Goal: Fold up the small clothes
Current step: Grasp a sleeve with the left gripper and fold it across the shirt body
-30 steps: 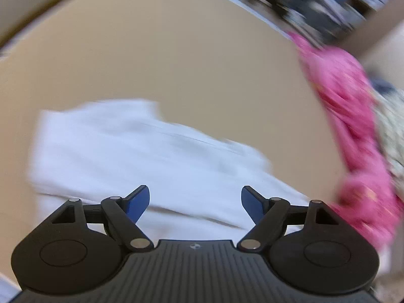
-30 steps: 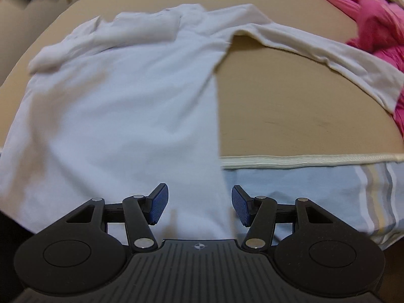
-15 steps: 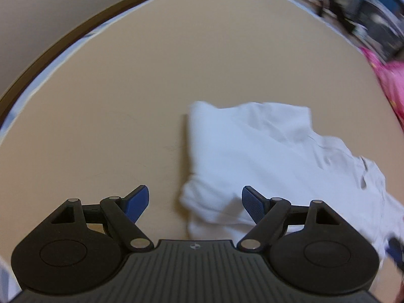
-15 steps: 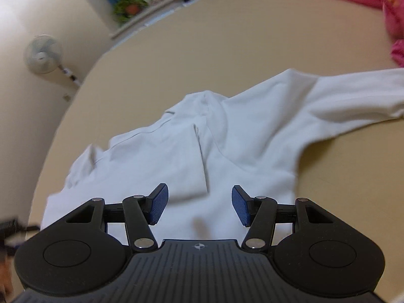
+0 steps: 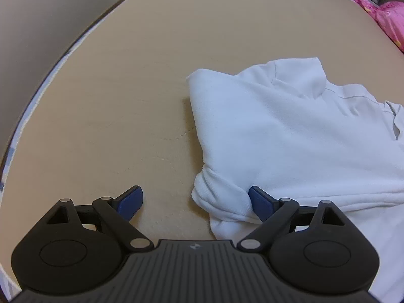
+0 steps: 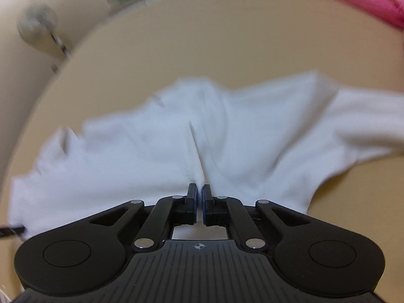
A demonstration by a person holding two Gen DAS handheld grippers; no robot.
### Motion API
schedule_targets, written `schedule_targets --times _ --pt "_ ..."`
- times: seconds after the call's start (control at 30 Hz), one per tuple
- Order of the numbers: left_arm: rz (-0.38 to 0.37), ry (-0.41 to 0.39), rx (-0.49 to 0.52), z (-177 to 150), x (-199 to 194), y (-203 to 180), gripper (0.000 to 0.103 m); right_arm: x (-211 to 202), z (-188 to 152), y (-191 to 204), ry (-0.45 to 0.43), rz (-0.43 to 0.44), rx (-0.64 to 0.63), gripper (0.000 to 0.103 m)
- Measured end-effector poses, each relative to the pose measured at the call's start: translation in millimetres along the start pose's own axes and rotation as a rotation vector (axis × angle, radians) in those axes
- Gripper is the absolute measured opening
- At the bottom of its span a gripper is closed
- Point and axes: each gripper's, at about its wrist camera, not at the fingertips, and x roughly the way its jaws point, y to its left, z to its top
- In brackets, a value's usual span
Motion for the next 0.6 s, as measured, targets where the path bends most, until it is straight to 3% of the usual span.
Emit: schedule_targets --times 0.03,0.13,0.33,0.47,0.6 --pt "0.0 -0.004 -0.007 -1.4 -5.1 -0.3 0.094 -2.7 -2.1 0.3 -0.024 0.002 -0.007 0.01" --pt "-0.011 -0.044 -0.013 -9.3 -29.4 -0.7 0.094 -31.3 -7.4 -3.4 -0.02 -0.017 0.063 0.057" --pt "-0.106 -0.102 -0.039 -72.5 -102.9 0.7 0.102 -157.9 -76.2 -16.4 -0.163 0.061 0.073 0.065" --pt "-0.168 -0.065 -0.063 -130.2 -136.0 -4.3 0.102 -226.8 -134.1 -6.3 -0.199 0.068 0.0 0.07" --pt "-0.158 -0.037 -0.051 -184.9 -171.7 -13.8 0.102 -281.7 -183.1 7.5 -0.243 0.091 -0.04 0.072"
